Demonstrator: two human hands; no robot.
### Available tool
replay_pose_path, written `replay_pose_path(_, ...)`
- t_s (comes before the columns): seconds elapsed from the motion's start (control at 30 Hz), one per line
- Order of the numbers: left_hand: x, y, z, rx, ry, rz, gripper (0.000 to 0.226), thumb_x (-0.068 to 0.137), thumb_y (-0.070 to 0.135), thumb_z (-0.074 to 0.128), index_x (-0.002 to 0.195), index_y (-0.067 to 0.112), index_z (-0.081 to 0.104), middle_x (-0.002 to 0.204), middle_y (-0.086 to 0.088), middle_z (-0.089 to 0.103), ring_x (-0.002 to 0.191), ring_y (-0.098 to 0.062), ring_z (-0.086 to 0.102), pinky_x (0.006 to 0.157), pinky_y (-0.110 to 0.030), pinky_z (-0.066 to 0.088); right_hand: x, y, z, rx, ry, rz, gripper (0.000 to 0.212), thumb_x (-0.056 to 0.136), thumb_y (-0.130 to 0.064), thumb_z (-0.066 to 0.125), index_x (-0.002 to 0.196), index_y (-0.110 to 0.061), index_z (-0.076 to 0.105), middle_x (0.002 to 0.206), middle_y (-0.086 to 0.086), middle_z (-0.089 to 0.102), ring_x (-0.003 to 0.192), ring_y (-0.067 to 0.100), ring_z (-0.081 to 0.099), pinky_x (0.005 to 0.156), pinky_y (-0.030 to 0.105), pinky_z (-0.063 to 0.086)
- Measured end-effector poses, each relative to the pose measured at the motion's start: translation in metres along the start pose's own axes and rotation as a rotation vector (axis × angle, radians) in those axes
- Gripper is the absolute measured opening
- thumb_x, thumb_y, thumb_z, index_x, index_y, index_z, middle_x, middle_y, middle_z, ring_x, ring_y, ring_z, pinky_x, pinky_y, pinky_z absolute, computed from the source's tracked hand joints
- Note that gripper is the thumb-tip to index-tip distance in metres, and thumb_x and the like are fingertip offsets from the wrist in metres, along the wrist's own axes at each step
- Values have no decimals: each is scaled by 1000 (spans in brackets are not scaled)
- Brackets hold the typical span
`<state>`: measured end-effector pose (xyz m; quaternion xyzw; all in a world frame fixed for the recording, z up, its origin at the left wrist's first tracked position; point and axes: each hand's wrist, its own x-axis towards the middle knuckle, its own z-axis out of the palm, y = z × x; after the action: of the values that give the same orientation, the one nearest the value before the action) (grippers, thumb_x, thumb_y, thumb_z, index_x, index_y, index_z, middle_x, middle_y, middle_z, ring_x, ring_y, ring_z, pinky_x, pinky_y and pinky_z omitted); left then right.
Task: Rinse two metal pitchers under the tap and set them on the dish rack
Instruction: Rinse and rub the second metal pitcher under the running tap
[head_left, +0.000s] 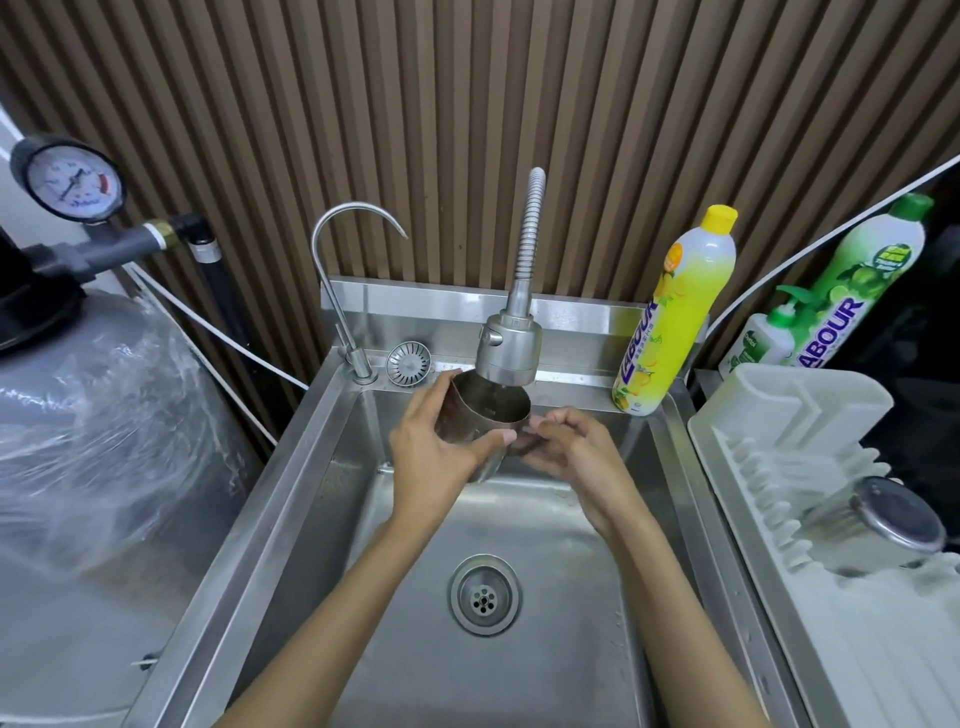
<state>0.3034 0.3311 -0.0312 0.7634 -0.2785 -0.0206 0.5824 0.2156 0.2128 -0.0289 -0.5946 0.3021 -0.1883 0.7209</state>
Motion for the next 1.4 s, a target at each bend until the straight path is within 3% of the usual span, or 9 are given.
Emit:
replay_pose_path(0.13, -7, 6, -7, 91, 19, -33, 54, 54, 44, 85, 102, 25, 68, 92, 7, 65, 82, -3, 61, 72, 6, 36, -7, -4, -4, -165, 41, -4, 17, 86, -20, 64, 77, -11, 54, 74, 9, 66, 68, 18, 71, 65, 33, 59)
replay_pose_path(0.3, -12, -2, 3, -102, -70, -228, 36, 54, 34, 87, 84, 31, 67, 71, 19, 68, 64, 14, 62, 67, 0, 46, -7, -18, -14, -487, 208, -50, 31, 73, -34, 74, 57, -16, 54, 70, 13, 68, 73, 33, 70, 72, 49, 58)
replay_pose_path(0.5, -18, -18, 26, -405, -238, -373, 34, 67, 13, 81, 98, 21, 69, 93, 5, 73, 92, -7, 66, 74, -7, 48, -20, -33, -15, -849, 315, -183, 29, 79, -31, 69, 60, -20, 50, 77, 7, 66, 78, 27, 60, 73, 33, 48)
replay_pose_path(0.7, -8, -6, 32, -411, -70, -203, 78, 56, 9, 86, 119, 34, 48, 105, 27, 62, 101, 13, 58, 92, -8, 42, -5, -14, -17, -142, 176, -140, 19, 84, -4, 63, 73, -11, 49, 93, 4, 68, 79, 7, 63, 71, 9, 47)
replay_pose_path(0.77, -7, -1, 29, -286, 1, -124, 86, 48, 25, 87, 120, 43, 45, 104, 35, 57, 102, 12, 56, 90, -7, 39, 3, -8, -15, 65, 78, -60, 16, 87, -2, 58, 76, -8, 49, 90, 8, 66, 82, 14, 63, 86, 22, 50)
replay_pose_path(0.9, -11, 6, 15, -58, 113, 39, 83, 47, 28, 91, 123, 14, 59, 110, 20, 54, 100, 12, 50, 85, 7, 30, 9, 4, -14, 177, -78, 66, 18, 90, -4, 53, 73, -9, 50, 91, 19, 64, 92, 31, 63, 94, 43, 50)
replay_pose_path(1.03, -15, 0, 8, -4, 113, -51, 73, 46, 33, 91, 112, 18, 64, 100, 11, 64, 91, -2, 61, 78, 7, 36, 6, 13, -11, 40, -58, 132, 11, 91, -14, 56, 93, -4, 58, 86, 15, 69, 82, 26, 68, 87, 41, 55)
replay_pose_path(1.17, -15, -8, 7, -71, 28, -254, 62, 49, 36, 89, 102, 14, 66, 86, 6, 69, 77, 1, 65, 70, -1, 47, 3, 8, -13, -209, 91, 124, 17, 87, -25, 63, 80, -12, 57, 76, 8, 70, 69, 17, 69, 54, 23, 52)
replay_pose_path(1.4, -10, -16, 16, -352, -340, -410, 34, 68, 14, 80, 100, 16, 67, 101, 0, 72, 94, -9, 66, 77, -9, 49, -12, -23, -18, -764, 318, -172, 28, 81, -28, 68, 61, -22, 49, 74, 2, 64, 79, 26, 60, 80, 38, 48)
